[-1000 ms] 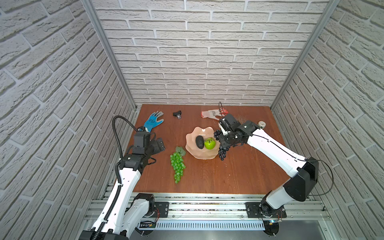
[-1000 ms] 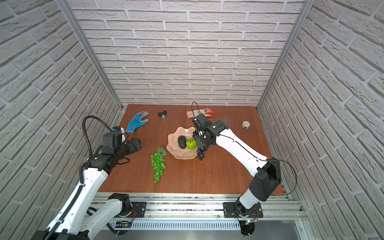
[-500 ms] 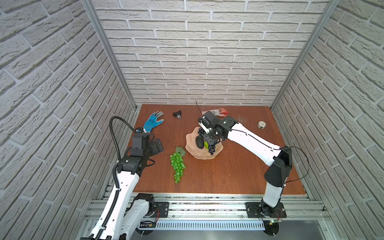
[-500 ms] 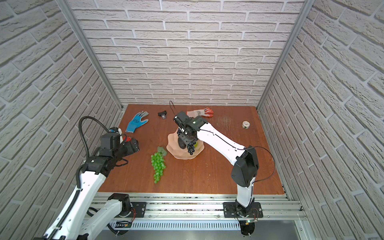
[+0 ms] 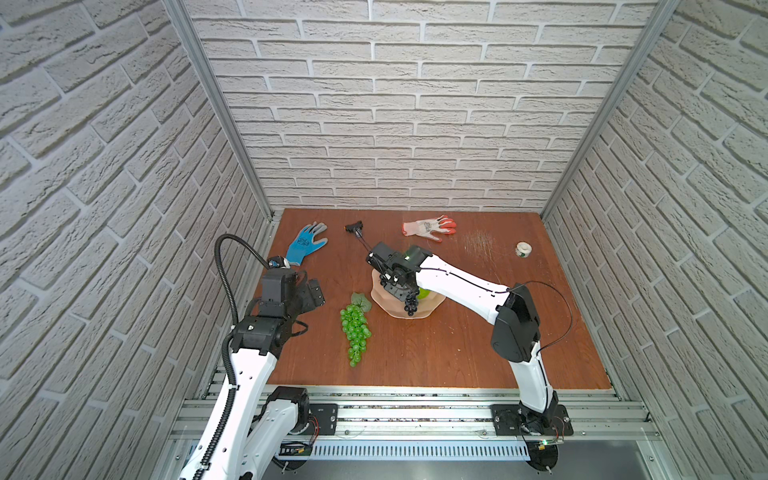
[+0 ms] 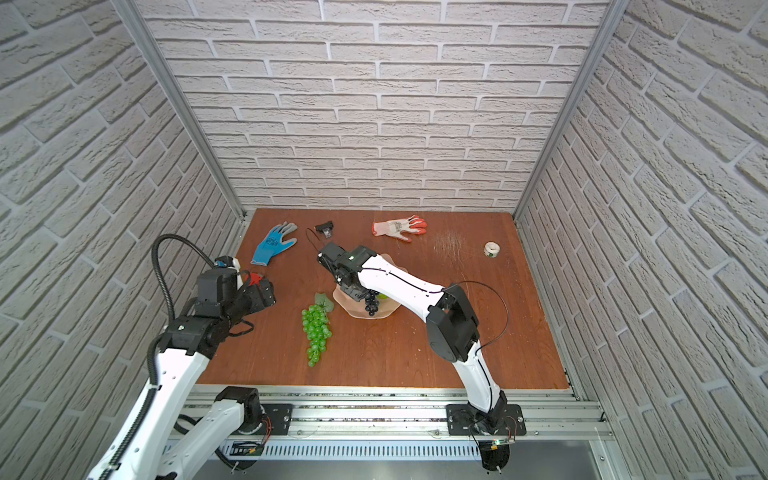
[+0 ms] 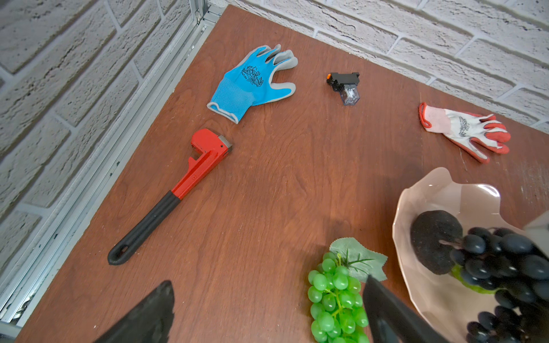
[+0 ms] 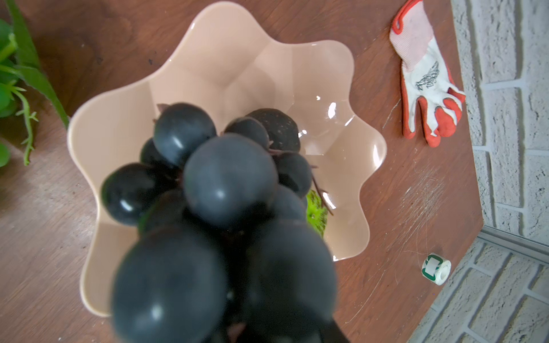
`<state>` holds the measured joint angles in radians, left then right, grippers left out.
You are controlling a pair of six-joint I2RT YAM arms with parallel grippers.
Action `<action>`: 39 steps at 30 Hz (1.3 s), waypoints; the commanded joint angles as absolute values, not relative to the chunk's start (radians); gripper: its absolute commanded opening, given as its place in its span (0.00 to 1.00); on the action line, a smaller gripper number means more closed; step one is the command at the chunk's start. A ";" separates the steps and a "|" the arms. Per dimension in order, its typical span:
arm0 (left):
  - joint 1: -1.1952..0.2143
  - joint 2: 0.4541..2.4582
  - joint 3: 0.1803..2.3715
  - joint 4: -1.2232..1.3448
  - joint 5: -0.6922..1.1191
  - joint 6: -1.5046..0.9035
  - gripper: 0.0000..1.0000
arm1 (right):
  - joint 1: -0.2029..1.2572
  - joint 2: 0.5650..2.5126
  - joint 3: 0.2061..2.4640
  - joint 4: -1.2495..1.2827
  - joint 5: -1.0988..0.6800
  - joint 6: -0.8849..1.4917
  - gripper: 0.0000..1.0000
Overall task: Arrange fruit in a fruit bowl
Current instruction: Place the fruit in the fruit bowl.
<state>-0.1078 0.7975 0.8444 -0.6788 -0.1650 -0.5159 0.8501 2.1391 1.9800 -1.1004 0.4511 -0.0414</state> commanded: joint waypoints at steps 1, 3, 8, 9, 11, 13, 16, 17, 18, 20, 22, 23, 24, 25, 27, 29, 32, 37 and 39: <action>-0.101 0.781 0.864 -0.689 -0.190 -0.505 0.98 | 0.859 2.151 2.032 -1.142 0.486 -0.033 0.34; -0.100 0.776 0.860 -0.690 -0.193 -0.505 0.98 | 0.859 2.169 2.044 -1.155 0.486 -0.032 0.34; -0.101 0.773 0.856 -0.693 -0.195 -0.505 0.98 | 0.862 2.213 2.081 -1.185 0.489 -0.052 0.35; -0.100 0.773 0.855 -0.693 -0.194 -0.506 0.98 | 0.863 2.219 2.086 -1.188 0.491 -0.055 0.35; -0.100 0.771 0.853 -0.693 -0.195 -0.507 0.98 | 0.864 2.232 2.094 -1.194 0.486 -0.060 0.37; -0.100 0.770 0.852 -0.693 -0.195 -0.508 0.98 | 0.864 2.243 2.101 -1.200 0.479 -0.061 0.40; -0.100 0.769 0.849 -0.693 -0.195 -0.511 0.98 | 0.863 2.258 2.117 -1.207 0.457 -0.055 0.41; -0.100 0.770 0.850 -0.693 -0.195 -0.511 0.98 | 0.864 2.264 2.121 -1.208 0.449 -0.053 0.41; -0.100 0.770 0.848 -0.691 -0.196 -0.511 0.98 | 0.864 2.271 2.131 -1.211 0.440 -0.050 0.42; -0.100 0.769 0.849 -0.693 -0.195 -0.509 0.98 | 0.864 2.287 2.152 -1.224 0.426 -0.043 0.44; -0.100 0.767 0.848 -0.695 -0.196 -0.508 0.98 | 0.864 2.303 2.167 -1.236 0.417 -0.039 0.49; -0.098 0.767 0.849 -0.696 -0.197 -0.507 0.98 | 0.863 2.307 2.170 -1.239 0.416 -0.035 0.51; -0.098 0.765 0.848 -0.696 -0.196 -0.506 0.98 | 0.863 2.311 2.173 -1.242 0.418 -0.034 0.51; -0.097 0.765 0.847 -0.696 -0.199 -0.506 0.98 | 0.863 2.313 2.174 -1.243 0.417 -0.033 0.52; -0.098 0.765 0.847 -0.696 -0.198 -0.506 0.98 | 0.863 2.314 2.175 -1.242 0.417 -0.033 0.56; -0.098 0.765 0.845 -0.692 -0.198 -0.506 0.98 | 0.863 2.311 2.177 -1.242 0.419 -0.033 0.60; -0.098 0.767 0.846 -0.693 -0.196 -0.508 0.98 | 0.863 2.302 2.188 -1.249 0.425 -0.029 0.68; -0.098 0.771 0.848 -0.688 -0.195 -0.507 0.98 | 0.864 2.261 2.194 -1.265 0.409 -0.027 0.72; -0.098 0.772 0.847 -0.689 -0.193 -0.509 0.98 | 0.863 2.247 2.194 -1.278 0.399 -0.025 0.72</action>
